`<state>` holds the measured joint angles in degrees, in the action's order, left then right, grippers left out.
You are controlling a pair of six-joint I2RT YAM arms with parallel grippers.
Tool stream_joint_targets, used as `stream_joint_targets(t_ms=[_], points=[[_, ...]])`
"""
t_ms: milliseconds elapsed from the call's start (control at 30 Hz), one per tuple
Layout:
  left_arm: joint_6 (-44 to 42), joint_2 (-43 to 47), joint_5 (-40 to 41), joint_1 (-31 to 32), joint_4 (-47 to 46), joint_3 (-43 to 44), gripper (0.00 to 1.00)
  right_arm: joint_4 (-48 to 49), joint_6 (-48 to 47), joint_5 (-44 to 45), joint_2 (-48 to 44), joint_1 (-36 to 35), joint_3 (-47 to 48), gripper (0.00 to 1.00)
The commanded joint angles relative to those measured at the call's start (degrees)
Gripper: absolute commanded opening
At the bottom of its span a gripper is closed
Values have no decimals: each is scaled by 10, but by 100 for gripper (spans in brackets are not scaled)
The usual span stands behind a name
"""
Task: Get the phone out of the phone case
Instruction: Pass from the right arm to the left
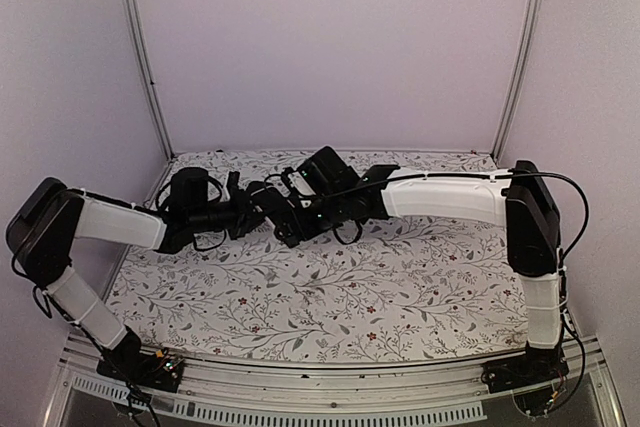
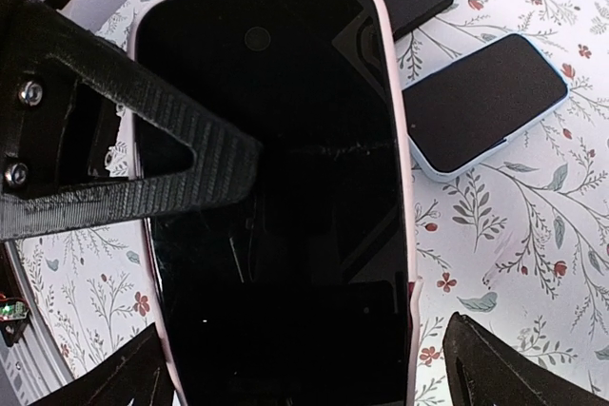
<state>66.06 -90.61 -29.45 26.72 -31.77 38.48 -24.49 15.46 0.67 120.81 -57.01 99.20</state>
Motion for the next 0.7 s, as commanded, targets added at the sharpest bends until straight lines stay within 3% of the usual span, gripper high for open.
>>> stream_joint_targets(t_ms=[0, 300, 667], points=[[-28, 46, 4, -20, -14, -3, 0, 9, -3, 58, -35, -1, -4, 99], [-61, 101, 6, -62, 13, -8, 0, 42, 7, 134, -96, 2, -55, 99], [-94, 155, -20, -93, 18, -14, 0, 96, 37, -18, -135, 39, -85, 99]])
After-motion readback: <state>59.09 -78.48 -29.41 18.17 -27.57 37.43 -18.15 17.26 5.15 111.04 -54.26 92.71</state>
